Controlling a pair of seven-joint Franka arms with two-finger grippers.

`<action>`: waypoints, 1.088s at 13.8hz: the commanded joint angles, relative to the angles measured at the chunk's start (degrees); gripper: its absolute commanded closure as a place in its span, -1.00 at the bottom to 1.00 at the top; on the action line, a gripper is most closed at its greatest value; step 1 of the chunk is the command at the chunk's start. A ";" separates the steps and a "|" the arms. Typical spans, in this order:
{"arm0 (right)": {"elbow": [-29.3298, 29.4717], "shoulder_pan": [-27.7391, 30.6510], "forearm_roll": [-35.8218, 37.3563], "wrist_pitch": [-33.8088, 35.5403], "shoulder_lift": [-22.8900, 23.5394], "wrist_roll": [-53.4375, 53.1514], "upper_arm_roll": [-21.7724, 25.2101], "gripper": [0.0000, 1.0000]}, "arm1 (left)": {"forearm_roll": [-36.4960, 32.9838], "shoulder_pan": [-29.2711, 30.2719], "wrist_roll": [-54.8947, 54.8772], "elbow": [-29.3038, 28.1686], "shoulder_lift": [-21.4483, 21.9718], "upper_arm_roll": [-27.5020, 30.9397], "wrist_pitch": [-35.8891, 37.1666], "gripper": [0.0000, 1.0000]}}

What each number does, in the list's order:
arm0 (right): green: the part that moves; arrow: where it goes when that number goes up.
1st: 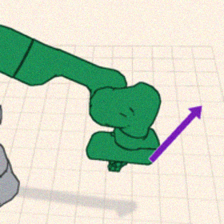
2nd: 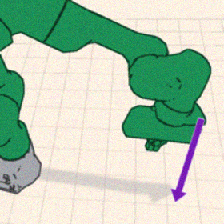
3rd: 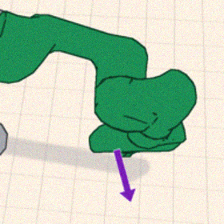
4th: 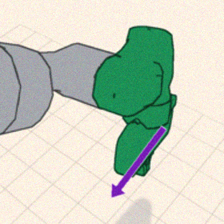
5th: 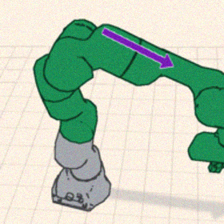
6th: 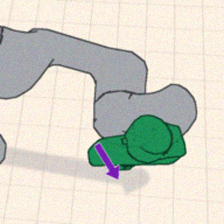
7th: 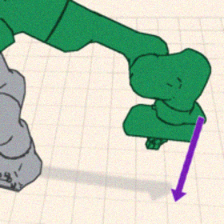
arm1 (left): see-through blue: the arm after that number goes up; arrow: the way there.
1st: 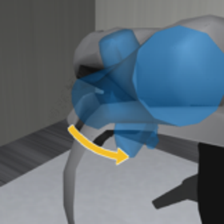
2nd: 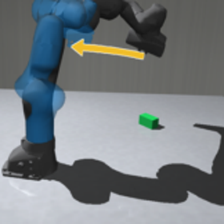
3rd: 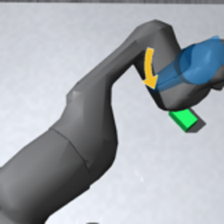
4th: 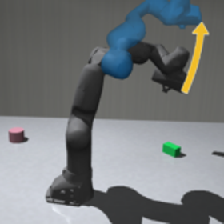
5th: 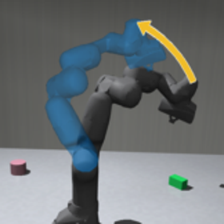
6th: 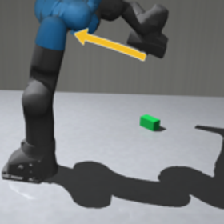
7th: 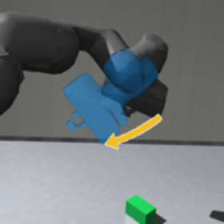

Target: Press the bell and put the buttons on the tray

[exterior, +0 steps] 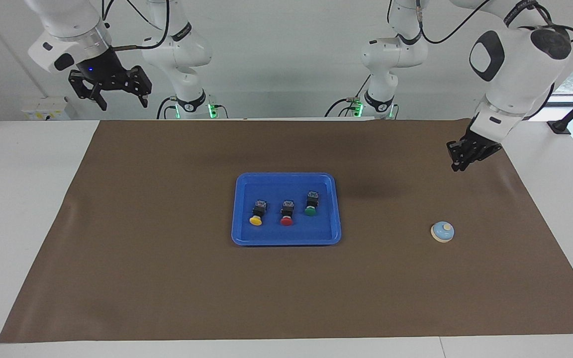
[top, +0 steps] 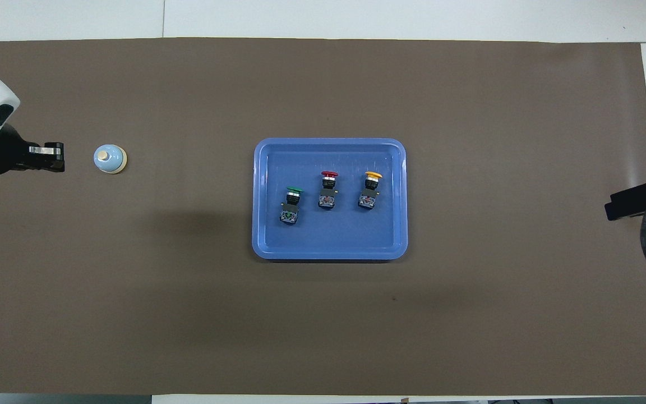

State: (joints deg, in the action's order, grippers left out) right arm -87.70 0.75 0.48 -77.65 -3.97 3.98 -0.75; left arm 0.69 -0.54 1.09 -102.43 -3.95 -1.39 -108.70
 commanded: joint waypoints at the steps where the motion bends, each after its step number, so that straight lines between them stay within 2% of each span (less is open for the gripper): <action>1: -2.30 1.36 0.84 -3.29 -0.69 1.21 -0.75 -1.00 | -0.07 0.10 -0.21 1.62 -6.49 0.42 -5.63 1.00; 4: -2.47 1.36 1.81 -3.65 -0.77 0.68 -0.75 -1.00 | -0.07 0.36 -0.21 0.66 -11.51 0.51 -13.18 1.00; 6: -4.66 1.37 1.81 -5.83 -0.95 0.86 -0.75 -1.00 | -0.16 1.15 -0.30 -2.50 -12.05 0.43 -17.85 1.00; 15: -4.58 1.36 1.63 -5.67 -1.04 0.77 -0.92 -1.00 | -0.16 1.42 -0.30 -3.22 -15.65 0.60 -20.15 1.00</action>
State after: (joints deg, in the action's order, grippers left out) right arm -91.08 1.12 1.65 -82.27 -3.97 3.98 -0.83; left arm 0.69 0.51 1.09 -105.26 -18.92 -0.88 -126.98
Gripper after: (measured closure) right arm 0.000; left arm 0.991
